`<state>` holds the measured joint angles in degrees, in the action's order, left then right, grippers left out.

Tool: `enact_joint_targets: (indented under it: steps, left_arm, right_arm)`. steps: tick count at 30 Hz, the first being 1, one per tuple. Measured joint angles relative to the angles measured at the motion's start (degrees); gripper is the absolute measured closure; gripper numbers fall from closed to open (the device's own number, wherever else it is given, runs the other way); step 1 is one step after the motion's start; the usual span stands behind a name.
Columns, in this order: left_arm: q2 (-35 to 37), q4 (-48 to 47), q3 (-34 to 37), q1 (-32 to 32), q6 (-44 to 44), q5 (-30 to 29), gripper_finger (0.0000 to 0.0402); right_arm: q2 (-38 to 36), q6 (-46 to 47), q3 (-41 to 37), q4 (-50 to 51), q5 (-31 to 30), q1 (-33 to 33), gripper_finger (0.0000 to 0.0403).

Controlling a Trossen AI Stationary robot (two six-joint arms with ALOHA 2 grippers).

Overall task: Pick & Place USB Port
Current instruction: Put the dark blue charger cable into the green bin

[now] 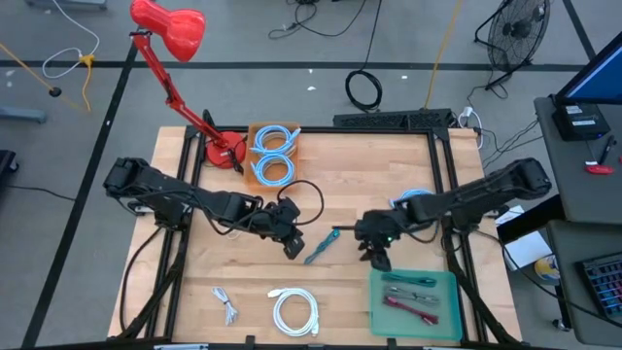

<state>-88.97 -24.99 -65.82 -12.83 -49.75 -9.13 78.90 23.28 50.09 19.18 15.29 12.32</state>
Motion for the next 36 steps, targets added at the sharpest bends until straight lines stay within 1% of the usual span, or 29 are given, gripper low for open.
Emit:
enact_joint_targets:
  steps: [4,8,9,13,19,23,28,30,33,36]
  left_arm:
    - [0.0,0.0,0.0,-0.6,-1.1,-0.1,0.0392]
    - [0.0,0.0,0.0,-1.7,-1.7,0.0,0.0392]
    - [0.0,0.0,0.0,-1.9,-1.8,0.0,0.0392]
    - [0.0,0.0,0.0,-2.4,-2.0,0.0,0.0392]
    - [0.0,-0.4,0.0,-2.4,-2.2,0.0,0.0392]
    - [0.0,-0.3,0.0,-2.5,-2.9,0.1,0.0392]
    - [0.0,0.1,0.0,-3.7,-3.4,0.1,0.0392]
    - [0.0,0.2,0.0,-4.2,-3.6,0.1,0.0392]
    - [0.0,0.1,0.0,-4.8,-4.4,-0.7,0.0392]
    - [0.0,0.0,0.0,-5.0,-4.5,-1.1,0.0392]
  right_arm:
    - [2.9,-5.3,0.0,-1.0,-0.6,-6.0,0.024]
    - [7.5,-6.0,0.0,-9.5,4.5,-10.4,0.0232]
    - [8.6,-6.2,0.2,-11.4,4.7,-10.8,0.023]
    - [14.2,-11.0,3.6,-12.4,4.9,-10.7,0.022]
    - [22.9,-20.2,12.8,-11.7,3.9,-7.8,0.02]
    - [27.9,-25.8,17.6,-7.7,0.6,-6.1,0.0191]
    - [31.8,-28.0,18.4,-5.2,-3.3,-5.7,0.0197]
    - [33.0,-27.9,18.4,-4.2,-6.8,-5.8,0.0203]
    - [33.7,-24.6,18.6,-1.5,-12.4,-5.6,0.0222]
    - [33.9,-19.2,18.6,-0.6,-13.0,-6.2,0.0266]
